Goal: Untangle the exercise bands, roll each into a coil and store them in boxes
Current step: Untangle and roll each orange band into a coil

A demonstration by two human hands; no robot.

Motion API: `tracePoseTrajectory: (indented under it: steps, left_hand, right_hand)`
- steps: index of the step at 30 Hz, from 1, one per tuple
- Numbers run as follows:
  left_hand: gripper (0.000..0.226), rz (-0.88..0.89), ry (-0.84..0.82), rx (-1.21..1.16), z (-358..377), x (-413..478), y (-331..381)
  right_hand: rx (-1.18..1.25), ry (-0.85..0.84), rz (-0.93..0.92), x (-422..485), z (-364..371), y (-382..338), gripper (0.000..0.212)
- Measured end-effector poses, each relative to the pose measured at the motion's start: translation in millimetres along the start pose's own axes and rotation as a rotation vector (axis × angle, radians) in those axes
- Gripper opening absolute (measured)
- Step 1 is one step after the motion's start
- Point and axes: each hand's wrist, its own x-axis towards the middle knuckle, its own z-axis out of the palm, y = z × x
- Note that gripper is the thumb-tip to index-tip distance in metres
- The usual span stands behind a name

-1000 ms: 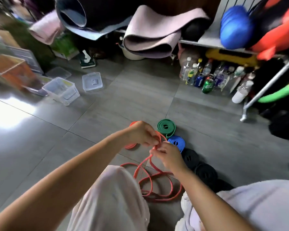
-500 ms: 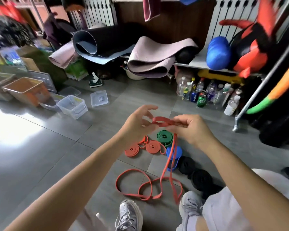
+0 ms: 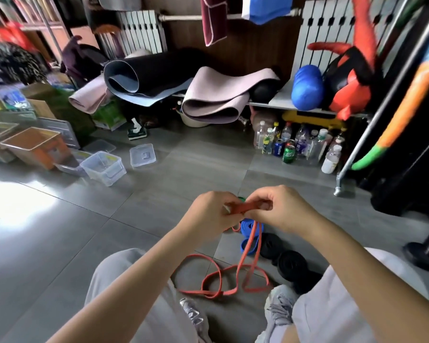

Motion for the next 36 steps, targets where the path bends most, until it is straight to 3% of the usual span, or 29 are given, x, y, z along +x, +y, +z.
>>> tracePoseTrajectory:
  steps: [3,7,11,14,16,17,20,23,26,31,36]
  left_hand:
    - [0.021,-0.104,0.001,-0.274,4.2,-2.8,3.9]
    - [0.020,-0.100,0.025,-0.555,9.4,-5.9,6.7]
    - [0.012,-0.131,0.026,-1.051,26.5,-8.7,6.4]
    - [0.021,-0.174,-0.017,-1.268,40.7,-11.9,4.4]
    - [0.015,-0.213,-0.019,-1.200,42.7,-13.2,3.2]
    - [0.011,-0.212,0.007,-1.042,40.2,-13.3,2.0]
    - [0.022,-0.051,0.068,-0.318,28.1,-11.6,-3.8]
    - [0.029,0.130,-0.094,0.167,18.2,-11.5,1.9]
    - [0.025,0.110,-0.170,0.417,17.0,-11.4,4.4]
    - [0.022,0.116,-0.152,0.283,15.3,-20.8,-4.4]
    - [0.017,-0.049,-0.024,-0.249,19.9,-34.3,-14.6]
  right_hand:
    - [0.160,0.045,0.036,-11.9,-4.9,7.4,0.019]
    - [0.249,0.083,0.056,-26.4,-1.4,13.3,0.025]
    - [0.596,0.192,0.060,-38.2,16.7,18.6,0.026]
    - [0.726,0.301,0.072,-41.4,29.8,21.8,0.024]
    - [0.641,0.306,0.080,-42.8,32.4,23.4,0.019]
    - [0.558,0.289,0.080,-43.6,31.8,24.4,0.021]
    - [0.255,0.192,0.056,-44.2,26.1,26.4,0.031]
    - [-0.077,0.075,-0.044,-40.1,25.9,20.4,0.016]
    - [-0.296,0.049,-0.076,-39.5,35.6,12.0,0.015]
    - [-0.070,0.077,0.005,-48.6,49.4,16.3,0.020]
    - [0.141,0.189,0.081,-59.3,49.9,22.4,0.018]
